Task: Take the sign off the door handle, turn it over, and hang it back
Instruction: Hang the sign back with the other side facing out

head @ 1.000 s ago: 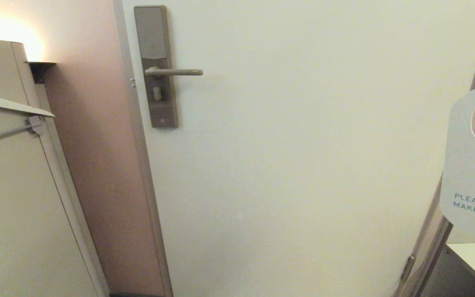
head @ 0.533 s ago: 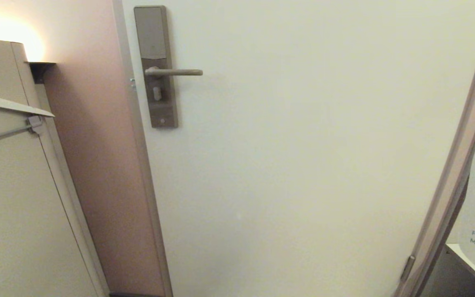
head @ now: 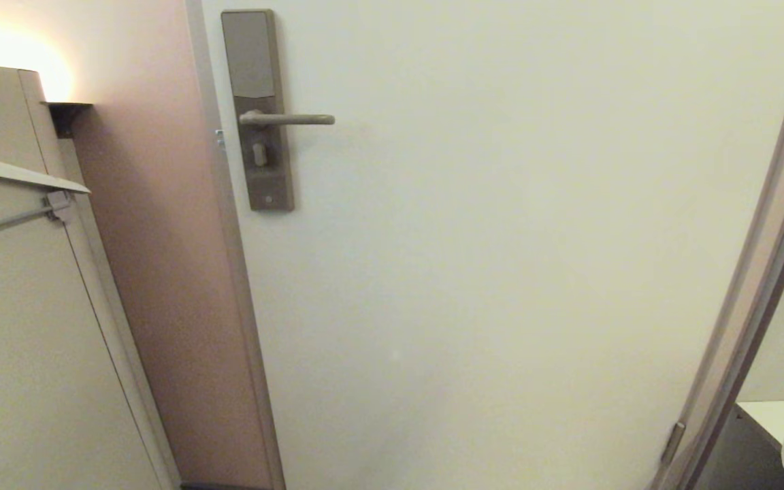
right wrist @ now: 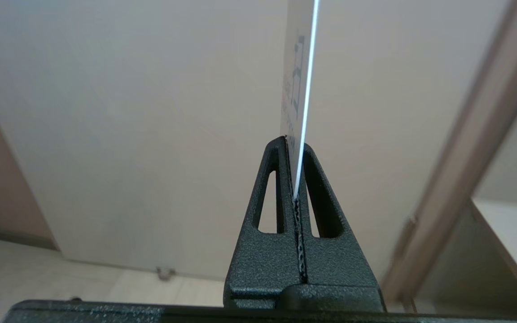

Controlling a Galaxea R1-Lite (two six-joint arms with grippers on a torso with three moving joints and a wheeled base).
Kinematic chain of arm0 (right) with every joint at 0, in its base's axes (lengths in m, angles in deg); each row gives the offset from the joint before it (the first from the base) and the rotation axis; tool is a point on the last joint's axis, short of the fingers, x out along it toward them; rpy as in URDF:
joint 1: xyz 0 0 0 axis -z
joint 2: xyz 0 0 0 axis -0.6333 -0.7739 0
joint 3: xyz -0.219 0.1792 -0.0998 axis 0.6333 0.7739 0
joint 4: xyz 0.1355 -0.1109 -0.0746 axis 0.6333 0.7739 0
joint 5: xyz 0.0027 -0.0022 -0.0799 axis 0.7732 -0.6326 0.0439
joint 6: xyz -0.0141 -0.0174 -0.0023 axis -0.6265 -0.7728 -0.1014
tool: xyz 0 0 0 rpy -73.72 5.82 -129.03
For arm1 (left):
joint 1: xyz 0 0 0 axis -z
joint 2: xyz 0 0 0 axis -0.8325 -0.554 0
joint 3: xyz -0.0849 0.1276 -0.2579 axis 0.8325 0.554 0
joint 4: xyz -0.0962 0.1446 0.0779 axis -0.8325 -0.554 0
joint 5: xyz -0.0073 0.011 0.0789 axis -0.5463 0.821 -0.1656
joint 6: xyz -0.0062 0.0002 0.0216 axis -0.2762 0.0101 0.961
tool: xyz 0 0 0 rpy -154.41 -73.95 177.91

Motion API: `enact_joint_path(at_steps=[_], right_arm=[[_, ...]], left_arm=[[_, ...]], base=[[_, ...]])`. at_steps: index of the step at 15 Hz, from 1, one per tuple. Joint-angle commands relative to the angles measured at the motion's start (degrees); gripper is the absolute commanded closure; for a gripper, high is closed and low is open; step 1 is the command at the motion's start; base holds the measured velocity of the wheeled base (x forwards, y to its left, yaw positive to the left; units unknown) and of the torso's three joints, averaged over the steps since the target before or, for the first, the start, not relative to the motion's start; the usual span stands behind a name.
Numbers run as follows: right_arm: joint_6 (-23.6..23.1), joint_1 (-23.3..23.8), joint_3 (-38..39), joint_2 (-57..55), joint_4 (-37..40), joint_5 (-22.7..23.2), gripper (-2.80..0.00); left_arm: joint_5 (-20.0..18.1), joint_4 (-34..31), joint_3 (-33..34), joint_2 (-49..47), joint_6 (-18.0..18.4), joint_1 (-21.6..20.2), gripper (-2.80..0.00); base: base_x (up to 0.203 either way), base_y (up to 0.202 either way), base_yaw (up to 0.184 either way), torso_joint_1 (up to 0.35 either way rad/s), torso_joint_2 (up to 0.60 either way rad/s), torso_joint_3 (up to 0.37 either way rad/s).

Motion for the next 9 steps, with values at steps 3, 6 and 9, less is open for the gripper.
enact_joint_path(at_steps=[3,6,9], right_arm=[[1.33,-0.33,-1.02,8.81,5.14,-1.34,0.00],[1.35,-0.33,-0.88,9.38,5.06,-2.93,0.00],[1.44,-0.24,-0.97,9.38,5.35,-3.64,0.00]], left_arm=[[0.00,-0.02,0.00,0.05,0.02,-0.01,-2.80],[0.00,-0.02,0.00,0.05,0.02,-0.01,-2.80],[0.00,-0.02,0.00,0.05,0.02,-0.01,-2.80]], base=[[0.000,0.000,0.000,0.000,0.00,0.000],[0.000,0.000,0.000,0.000,0.00,0.000],[0.000,0.000,0.000,0.000,0.00,0.000]])
